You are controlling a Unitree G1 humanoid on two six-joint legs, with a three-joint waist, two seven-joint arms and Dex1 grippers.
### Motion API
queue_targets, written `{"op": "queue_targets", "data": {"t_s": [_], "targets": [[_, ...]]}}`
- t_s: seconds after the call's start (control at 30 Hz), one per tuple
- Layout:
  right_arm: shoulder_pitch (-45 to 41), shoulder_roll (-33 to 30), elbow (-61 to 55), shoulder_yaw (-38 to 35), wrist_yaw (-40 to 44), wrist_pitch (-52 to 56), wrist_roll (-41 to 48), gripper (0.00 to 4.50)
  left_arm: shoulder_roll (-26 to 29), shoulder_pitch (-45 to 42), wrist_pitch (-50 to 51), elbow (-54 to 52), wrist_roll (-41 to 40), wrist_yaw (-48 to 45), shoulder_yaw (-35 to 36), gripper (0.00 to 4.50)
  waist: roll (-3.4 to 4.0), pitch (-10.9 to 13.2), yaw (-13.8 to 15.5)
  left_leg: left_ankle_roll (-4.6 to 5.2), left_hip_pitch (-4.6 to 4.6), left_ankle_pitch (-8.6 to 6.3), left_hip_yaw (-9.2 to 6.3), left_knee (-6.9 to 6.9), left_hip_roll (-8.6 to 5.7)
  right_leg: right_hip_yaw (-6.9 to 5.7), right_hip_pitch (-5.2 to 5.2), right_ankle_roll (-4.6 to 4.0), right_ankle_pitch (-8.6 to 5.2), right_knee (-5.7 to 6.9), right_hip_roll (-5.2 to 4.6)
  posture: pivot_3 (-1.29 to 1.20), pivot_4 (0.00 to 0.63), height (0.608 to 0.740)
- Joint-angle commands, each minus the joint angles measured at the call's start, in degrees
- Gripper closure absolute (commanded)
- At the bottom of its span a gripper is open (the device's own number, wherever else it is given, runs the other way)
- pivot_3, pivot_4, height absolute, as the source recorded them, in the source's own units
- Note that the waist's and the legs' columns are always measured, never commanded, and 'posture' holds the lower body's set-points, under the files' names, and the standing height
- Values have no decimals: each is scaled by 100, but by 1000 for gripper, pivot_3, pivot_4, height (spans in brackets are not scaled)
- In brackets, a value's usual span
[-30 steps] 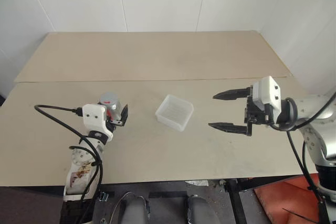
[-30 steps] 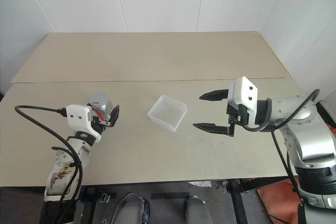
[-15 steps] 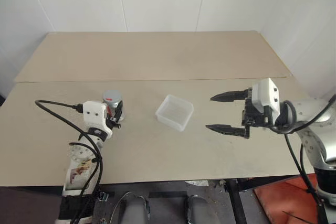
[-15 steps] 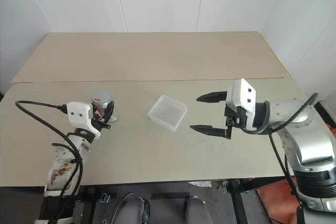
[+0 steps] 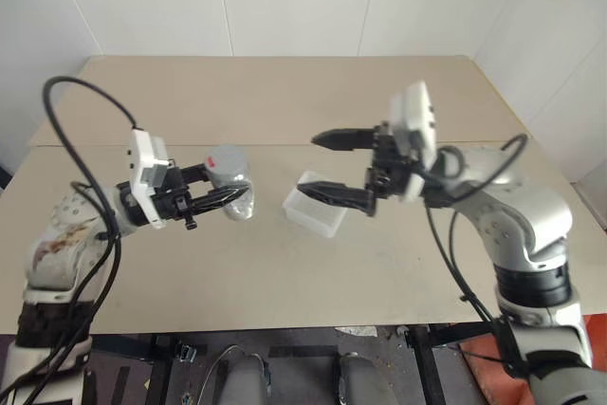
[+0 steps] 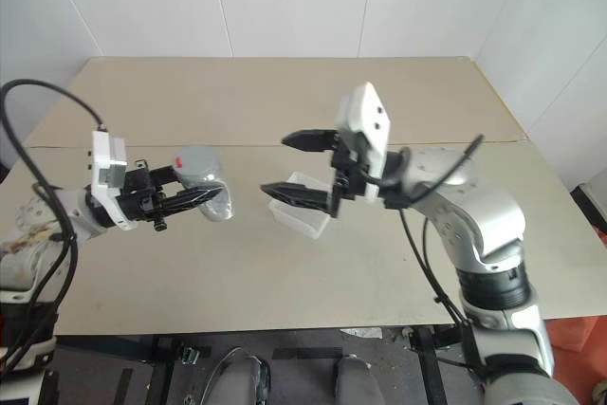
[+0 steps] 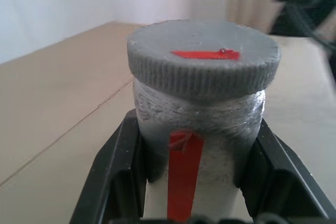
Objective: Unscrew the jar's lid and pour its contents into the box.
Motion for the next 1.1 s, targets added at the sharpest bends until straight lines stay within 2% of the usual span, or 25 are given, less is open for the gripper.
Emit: {"op": "queue_targets", "data": {"t_s": [0.03,0.23,0.53,0.63,0.73,0.77,0.9,1.0,1.1], "targets": [[-451,297,48,125,-530,438,5,0,-170,-552,-94,386,-65,-621,-316,2573,0,0,0,0,-1,0,-1,0,0,-1,-1,0,0,0,0,0,150,740],[-803,737,164,430,-930,608,-210,0,-638,-1363,-451,1215,234,-1150,-718,2573,0,0,-7,0,-10,0,-2,2,0,-3,-7,0,0,1,1,0,150,740],[-929,936,330,599,-950,540,-424,0,-775,-1528,-555,1398,372,-1468,-766,2573,0,0,-36,1,-13,0,-3,3,4,-1,-11,0,0,3,5,0,150,740],[-941,970,379,571,-879,519,-410,579,-757,-1515,-545,1374,377,-1523,-750,2573,0,0,-34,1,-13,0,-4,4,4,-1,-11,0,0,3,5,0,150,740],[-952,978,419,542,-774,501,-401,1557,-737,-1513,-568,1367,389,-1559,-750,2573,0,0,-35,1,-13,0,-5,4,4,-1,-11,0,0,3,5,0,150,740],[-958,984,446,516,-726,506,-369,1747,-731,-1526,-571,1380,389,-1576,-747,2573,0,0,-34,1,-13,0,-5,4,4,-1,-11,0,0,3,5,0,150,740],[-964,970,551,484,-429,392,-288,1751,-711,-1598,-543,1410,343,-1728,-727,2573,0,0,-34,1,-13,0,-5,4,4,-1,-11,0,0,3,5,0,150,740],[-971,932,912,462,510,-101,-104,1751,-662,-1733,-469,1455,223,-2089,-731,2573,1,0,-35,1,-13,0,-5,4,4,-1,-11,0,0,2,6,0,150,740],[-1040,781,1531,586,2404,-1022,44,1751,-570,-1886,-265,1435,10,-2598,-784,2573,1,1,-35,1,-13,0,-4,4,4,-2,-9,1,0,1,7,0,150,740]]}}
